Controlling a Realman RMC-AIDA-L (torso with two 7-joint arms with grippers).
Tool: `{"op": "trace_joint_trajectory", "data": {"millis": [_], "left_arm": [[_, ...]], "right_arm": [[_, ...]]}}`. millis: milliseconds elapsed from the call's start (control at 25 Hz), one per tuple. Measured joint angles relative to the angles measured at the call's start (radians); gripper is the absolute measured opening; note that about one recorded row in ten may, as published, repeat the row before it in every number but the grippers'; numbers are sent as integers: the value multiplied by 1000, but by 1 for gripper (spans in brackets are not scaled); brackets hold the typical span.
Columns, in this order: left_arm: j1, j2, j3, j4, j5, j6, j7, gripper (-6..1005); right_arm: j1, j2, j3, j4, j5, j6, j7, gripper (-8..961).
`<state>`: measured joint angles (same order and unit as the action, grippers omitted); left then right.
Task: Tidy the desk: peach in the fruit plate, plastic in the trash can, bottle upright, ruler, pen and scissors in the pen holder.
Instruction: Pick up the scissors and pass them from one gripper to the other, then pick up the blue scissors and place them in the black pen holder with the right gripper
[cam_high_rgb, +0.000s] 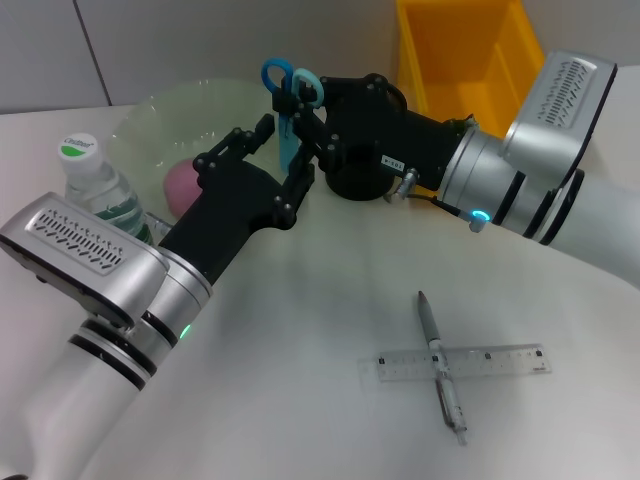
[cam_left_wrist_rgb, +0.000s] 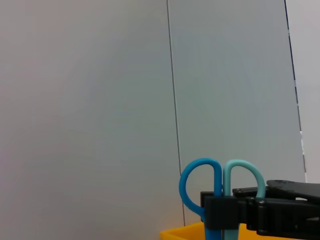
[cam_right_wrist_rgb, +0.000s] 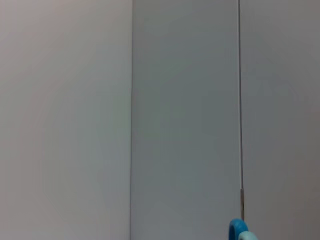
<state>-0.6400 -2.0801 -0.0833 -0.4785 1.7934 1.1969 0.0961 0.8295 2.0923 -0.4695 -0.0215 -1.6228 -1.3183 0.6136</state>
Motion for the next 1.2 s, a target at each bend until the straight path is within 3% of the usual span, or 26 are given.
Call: {"op": "trace_joint_trajectory", "data": {"millis": [400, 640, 1200], "left_arm": [[33, 5, -27, -5, 41, 13, -15, 648], [55, 9, -26, 0, 51, 50, -51, 801], [126, 19, -43, 63, 339, 86, -303, 801]], "right_arm": [[-10, -1, 1, -7, 18, -6, 13, 84], [-20, -6, 2, -46, 46, -18, 67, 83], [-60, -12, 2, -263, 71, -11, 358, 106]]}}
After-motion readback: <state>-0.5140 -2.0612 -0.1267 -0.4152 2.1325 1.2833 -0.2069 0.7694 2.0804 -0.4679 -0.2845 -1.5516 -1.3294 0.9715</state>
